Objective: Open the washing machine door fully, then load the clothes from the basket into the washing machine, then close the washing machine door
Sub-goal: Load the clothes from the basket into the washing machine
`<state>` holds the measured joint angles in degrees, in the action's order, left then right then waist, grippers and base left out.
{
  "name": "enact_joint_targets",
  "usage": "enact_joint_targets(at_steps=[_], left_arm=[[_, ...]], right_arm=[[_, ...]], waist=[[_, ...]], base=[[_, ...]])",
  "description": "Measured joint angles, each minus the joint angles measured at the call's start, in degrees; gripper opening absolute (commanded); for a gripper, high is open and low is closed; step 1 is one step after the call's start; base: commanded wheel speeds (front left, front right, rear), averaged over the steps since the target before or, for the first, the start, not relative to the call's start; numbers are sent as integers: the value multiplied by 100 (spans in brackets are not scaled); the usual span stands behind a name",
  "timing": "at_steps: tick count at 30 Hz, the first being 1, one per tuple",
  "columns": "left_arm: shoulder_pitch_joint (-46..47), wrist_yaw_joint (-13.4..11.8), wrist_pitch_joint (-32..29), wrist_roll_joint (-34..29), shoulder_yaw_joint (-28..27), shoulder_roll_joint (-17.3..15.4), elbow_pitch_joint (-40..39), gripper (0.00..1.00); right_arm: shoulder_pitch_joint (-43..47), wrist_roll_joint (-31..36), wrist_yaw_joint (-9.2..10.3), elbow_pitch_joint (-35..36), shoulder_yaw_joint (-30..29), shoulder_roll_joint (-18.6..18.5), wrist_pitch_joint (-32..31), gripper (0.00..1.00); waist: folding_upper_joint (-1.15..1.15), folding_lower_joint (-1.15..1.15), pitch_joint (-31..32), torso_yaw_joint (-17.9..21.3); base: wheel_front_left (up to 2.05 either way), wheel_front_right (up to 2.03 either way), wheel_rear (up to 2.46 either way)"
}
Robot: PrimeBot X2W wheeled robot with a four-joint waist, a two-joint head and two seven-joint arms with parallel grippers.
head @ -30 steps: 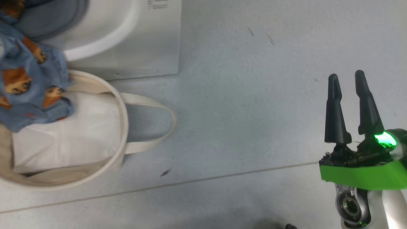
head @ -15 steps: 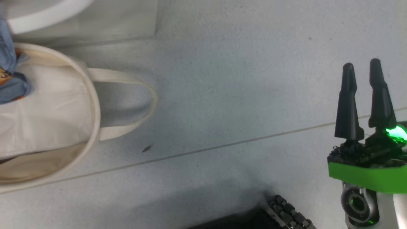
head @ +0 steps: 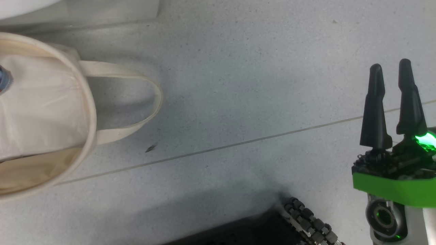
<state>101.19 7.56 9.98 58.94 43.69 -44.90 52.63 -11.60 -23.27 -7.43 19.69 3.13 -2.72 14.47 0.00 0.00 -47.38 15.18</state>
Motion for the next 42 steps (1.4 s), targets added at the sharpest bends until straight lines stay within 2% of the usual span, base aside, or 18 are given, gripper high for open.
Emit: enact_joint_targets(at_steps=[5,9,10,11,12,19,28,36,42], left_arm=[[280,0,379,236,35,-59,-3,0],[339,0,423,249,38,-94,-187,0],[333,0,423,249,5,-99,-253,10],[311,0,430,241,-20,-98,-274,59],[249,0,434,234,-1,-87,-238,100],[-251,0,446,416,404,43,343,100],[-932,1,2,680,1031,282,537,100],[-1881,1,375,973,1315,304,130,100],[-2802,1,423,1082,1282,533,-123,100]], right_arm=[[-74,5,0,-8,45,0,0,100],[-127,5,0,-41,74,0,1,100],[-127,7,0,-45,76,0,4,100],[-128,7,0,-53,83,0,9,100],[-129,7,0,-69,98,0,10,100],[-129,108,0,-122,101,0,26,100],[-249,204,0,-466,247,0,26,100],[-290,387,0,-982,356,-1,26,100],[-325,426,0,-1394,359,-2,24,100]], waist=[[0,0,-29,-10],[0,0,-25,-20],[0,0,-28,-21],[0,0,-25,-23],[0,0,-12,-25],[1,0,128,-91],[1,0,592,-233],[1,-1,1258,-411],[1,-1,1869,-647]], base=[[0,0,0],[0,0,0],[0,0,0],[0,0,0],[0,0,0],[0,0,0],[0,0,0],[0,0,0],[0,0,0]])
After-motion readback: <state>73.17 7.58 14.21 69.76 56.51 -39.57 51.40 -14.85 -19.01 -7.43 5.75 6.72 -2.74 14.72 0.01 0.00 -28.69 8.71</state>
